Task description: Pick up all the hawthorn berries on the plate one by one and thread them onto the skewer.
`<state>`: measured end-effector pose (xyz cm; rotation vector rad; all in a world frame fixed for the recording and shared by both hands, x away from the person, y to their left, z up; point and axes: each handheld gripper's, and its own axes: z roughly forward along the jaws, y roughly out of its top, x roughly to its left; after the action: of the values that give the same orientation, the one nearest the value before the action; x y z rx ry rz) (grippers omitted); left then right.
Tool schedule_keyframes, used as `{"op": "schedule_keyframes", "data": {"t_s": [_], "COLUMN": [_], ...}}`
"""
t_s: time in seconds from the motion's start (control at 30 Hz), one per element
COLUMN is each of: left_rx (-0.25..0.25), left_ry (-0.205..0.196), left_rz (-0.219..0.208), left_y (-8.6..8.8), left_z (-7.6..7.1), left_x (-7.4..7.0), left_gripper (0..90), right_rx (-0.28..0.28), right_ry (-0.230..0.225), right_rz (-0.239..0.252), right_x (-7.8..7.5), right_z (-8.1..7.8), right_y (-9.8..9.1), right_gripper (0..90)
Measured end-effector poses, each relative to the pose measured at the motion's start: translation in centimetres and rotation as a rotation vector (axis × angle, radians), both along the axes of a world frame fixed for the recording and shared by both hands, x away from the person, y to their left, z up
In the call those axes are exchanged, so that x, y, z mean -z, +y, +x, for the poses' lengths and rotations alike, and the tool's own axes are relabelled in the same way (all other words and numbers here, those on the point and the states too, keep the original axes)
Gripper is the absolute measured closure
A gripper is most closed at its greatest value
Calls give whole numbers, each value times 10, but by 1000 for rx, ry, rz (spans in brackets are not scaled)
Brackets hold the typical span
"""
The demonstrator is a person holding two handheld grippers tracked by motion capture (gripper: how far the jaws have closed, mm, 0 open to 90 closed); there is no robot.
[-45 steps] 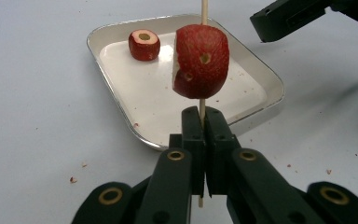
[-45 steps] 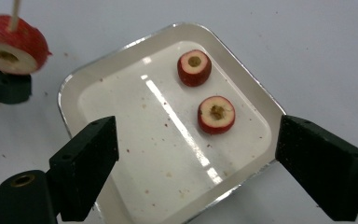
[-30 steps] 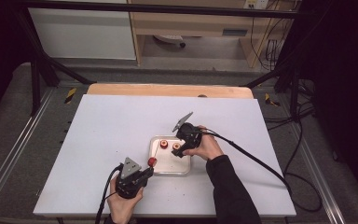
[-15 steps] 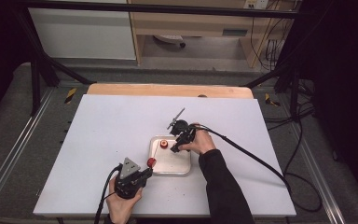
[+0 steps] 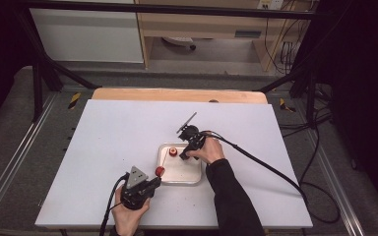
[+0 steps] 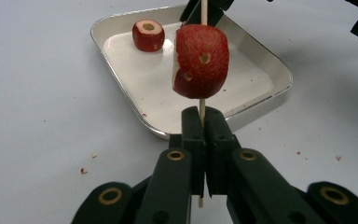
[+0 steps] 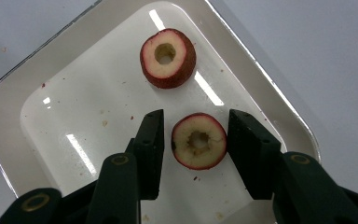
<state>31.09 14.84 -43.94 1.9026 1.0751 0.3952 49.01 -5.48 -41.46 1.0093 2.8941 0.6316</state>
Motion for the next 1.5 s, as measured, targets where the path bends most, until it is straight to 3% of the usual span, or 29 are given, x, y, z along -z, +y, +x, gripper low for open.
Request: {"op": "schedule_keyframes", "data": {"t_s": [0.33,0.73,0.77,0.87,0.97,1.0,1.03,1.07,1.27,1.3,1.37,1.4,1.43,1.47,1.5], "left_rx": [1,3,5,7,15,15,21,21,26,27,27,27,26,26,27], "left_ry": [-2,-7,-6,-1,-3,-3,-4,-4,-4,-3,4,4,5,6,8], "left_rz": [-3,-14,-19,-24,-21,-21,-25,-25,-38,-39,-44,-44,-46,-49,-49], "left_y": [0,-4,-5,-7,-12,-12,-15,-15,-24,-26,-30,-30,-32,-33,-34], "left_z": [0,-1,-1,0,0,0,0,0,0,0,0,0,0,0,0], "left_x": [0,-1,-1,-1,-2,-2,-3,-3,-5,-6,-6,-6,-6,-7,-7], "left_gripper": [882,882,882,882,882,882,882,882,882,882,883,882,883,883,883], "right_rx": [54,91,118,122,142,142,155,155,205,205,234,234,254,254,264], "right_ry": [27,12,12,-4,-11,-11,-14,-14,-53,-53,-72,-72,-88,-88,-91], "right_rz": [-3,108,146,171,248,248,287,287,458,458,549,549,604,604,634], "right_x": [0,-26,-30,-32,-35,-35,-37,-37,-42,-42,-41,-41,-40,-40,-39], "right_z": [0,-13,-18,-22,-31,-31,-36,-36,-52,-52,-59,-59,-64,-64,-66], "right_y": [0,-12,-16,-22,-34,-34,-41,-41,-65,-65,-74,-74,-78,-78,-81], "right_gripper": [616,617,617,618,618,618,618,618,618,618,618,618,619,619,619]}}
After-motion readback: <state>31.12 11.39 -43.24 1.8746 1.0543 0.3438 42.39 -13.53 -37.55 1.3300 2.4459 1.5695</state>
